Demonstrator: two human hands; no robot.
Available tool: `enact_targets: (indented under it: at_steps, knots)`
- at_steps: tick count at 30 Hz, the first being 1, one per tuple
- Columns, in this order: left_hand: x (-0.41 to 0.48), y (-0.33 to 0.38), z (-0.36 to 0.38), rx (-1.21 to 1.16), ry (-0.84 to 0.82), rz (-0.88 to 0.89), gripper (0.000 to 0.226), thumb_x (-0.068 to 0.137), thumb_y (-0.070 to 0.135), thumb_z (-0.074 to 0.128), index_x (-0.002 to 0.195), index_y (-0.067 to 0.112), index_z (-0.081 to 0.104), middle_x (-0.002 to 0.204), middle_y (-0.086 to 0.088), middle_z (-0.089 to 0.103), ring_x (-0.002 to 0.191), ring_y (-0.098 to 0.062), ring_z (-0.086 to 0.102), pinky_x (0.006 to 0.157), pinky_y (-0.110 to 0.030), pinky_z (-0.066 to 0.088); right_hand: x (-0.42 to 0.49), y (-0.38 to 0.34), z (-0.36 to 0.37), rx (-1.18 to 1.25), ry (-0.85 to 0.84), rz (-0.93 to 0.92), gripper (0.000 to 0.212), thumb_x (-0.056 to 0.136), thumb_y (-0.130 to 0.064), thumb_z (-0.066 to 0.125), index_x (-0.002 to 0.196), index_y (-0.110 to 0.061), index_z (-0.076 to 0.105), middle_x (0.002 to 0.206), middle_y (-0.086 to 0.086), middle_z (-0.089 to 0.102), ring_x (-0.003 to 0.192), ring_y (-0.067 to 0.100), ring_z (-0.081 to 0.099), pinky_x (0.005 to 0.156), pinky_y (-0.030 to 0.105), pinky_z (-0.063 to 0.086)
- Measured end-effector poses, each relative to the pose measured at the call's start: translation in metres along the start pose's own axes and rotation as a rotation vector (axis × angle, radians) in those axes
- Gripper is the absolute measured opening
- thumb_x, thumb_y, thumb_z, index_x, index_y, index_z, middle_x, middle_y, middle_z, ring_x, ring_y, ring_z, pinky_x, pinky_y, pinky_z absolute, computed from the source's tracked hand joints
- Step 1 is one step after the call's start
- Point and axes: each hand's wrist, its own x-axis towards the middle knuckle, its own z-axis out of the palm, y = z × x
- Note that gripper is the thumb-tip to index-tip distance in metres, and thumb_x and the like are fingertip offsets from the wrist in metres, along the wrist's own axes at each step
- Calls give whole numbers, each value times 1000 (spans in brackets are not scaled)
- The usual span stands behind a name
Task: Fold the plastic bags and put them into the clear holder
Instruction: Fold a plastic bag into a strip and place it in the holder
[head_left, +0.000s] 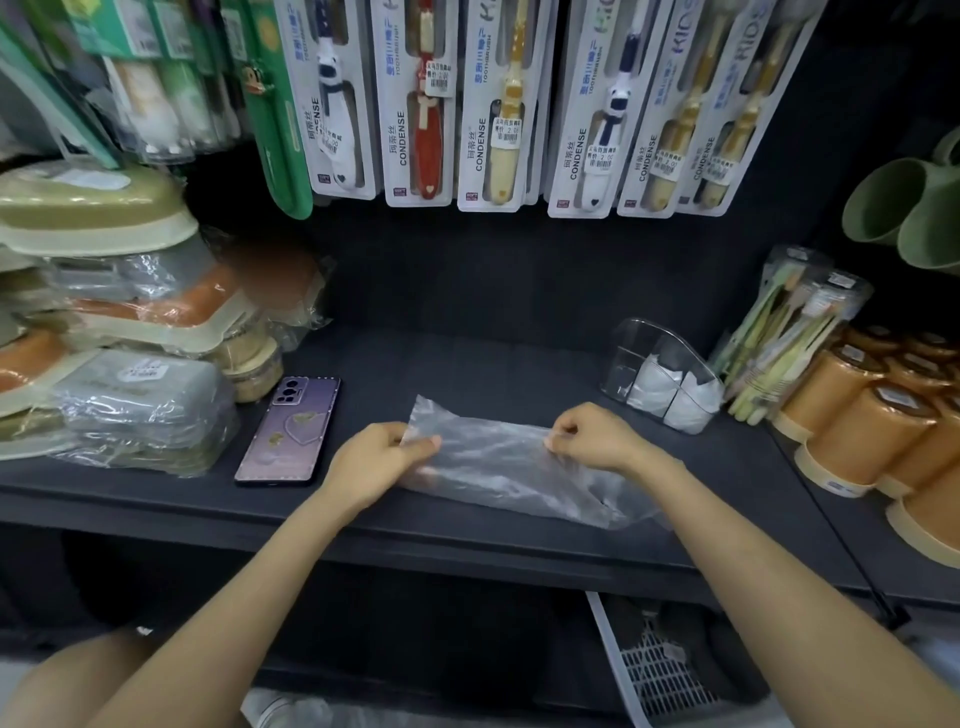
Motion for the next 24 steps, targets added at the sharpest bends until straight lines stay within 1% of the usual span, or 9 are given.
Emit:
enact_targets:
  at_steps: [4, 9, 12, 14, 16, 18, 20, 22, 24]
  knots:
    - [6, -4, 9, 227, 117, -41, 29, 91, 39, 56, 71, 18, 57, 64, 2, 71, 66, -15, 65, 66, -30, 47, 8, 4, 8, -15, 2, 53, 28, 85, -22, 60, 57, -21, 58, 63, -7, 62, 69, 12, 59, 57, 23, 41]
    - [6, -19, 15, 274, 233, -28, 20, 89, 38, 61, 78, 23, 54, 60, 4, 69, 68, -17, 66, 67, -31, 51, 13, 7, 4, 13, -32, 61, 15, 81, -25, 67, 71, -16, 71, 77, -2, 70, 78, 14, 64, 67, 28, 47]
    - [4, -19, 13, 304, 235, -9, 23, 90, 43, 60, 87, 21, 53, 61, 4, 68, 71, -17, 66, 65, -32, 50, 18, 7, 4, -1, -59, 72, 15, 81, -26, 67, 70, -16, 72, 70, -4, 67, 72, 13, 61, 63, 27, 45]
    - [4, -18, 11, 422, 339, -1, 28, 90, 45, 57, 95, 18, 53, 69, 0, 68, 76, -25, 65, 64, -33, 47, 21, 8, 4, 6, -63, 82, 14, 79, -25, 67, 70, -16, 73, 67, -5, 67, 69, 11, 60, 62, 26, 45]
    - [4, -14, 11, 559, 499, 165, 25, 89, 35, 59, 93, 10, 57, 71, -7, 65, 70, -33, 62, 59, -35, 44, 23, 8, 5, 7, -64, 90, 12, 79, -24, 68, 72, -16, 74, 67, -5, 67, 69, 11, 61, 63, 26, 46]
    - [5, -9, 17, 642, 554, 431, 23, 87, 27, 54, 83, 6, 62, 72, -10, 62, 64, -33, 57, 57, -36, 45, 23, 7, 4, 2, -69, 93, 12, 79, -24, 69, 75, -15, 75, 67, -5, 67, 71, 13, 63, 66, 28, 49]
    - [7, -8, 28, 668, 449, 609, 35, 89, 27, 41, 84, 6, 68, 81, -10, 65, 70, -32, 60, 65, -37, 51, 24, 8, 4, 6, -72, 98, 13, 78, -24, 69, 76, -13, 76, 65, -6, 66, 71, 13, 64, 68, 28, 50]
    - [10, -9, 41, 666, 282, 603, 49, 93, 32, 31, 101, 5, 71, 104, -12, 69, 95, -34, 65, 88, -40, 51, 25, 8, 5, 9, -68, 106, 13, 77, -22, 68, 77, -12, 76, 65, -4, 67, 69, 13, 62, 65, 27, 48]
    - [9, -9, 51, 692, 116, 484, 74, 91, 49, 11, 132, 6, 56, 140, -11, 53, 133, -29, 46, 112, -34, 29, 25, 8, 6, 10, -65, 111, 14, 76, -21, 68, 78, -10, 76, 73, 2, 72, 70, 14, 63, 64, 27, 48]
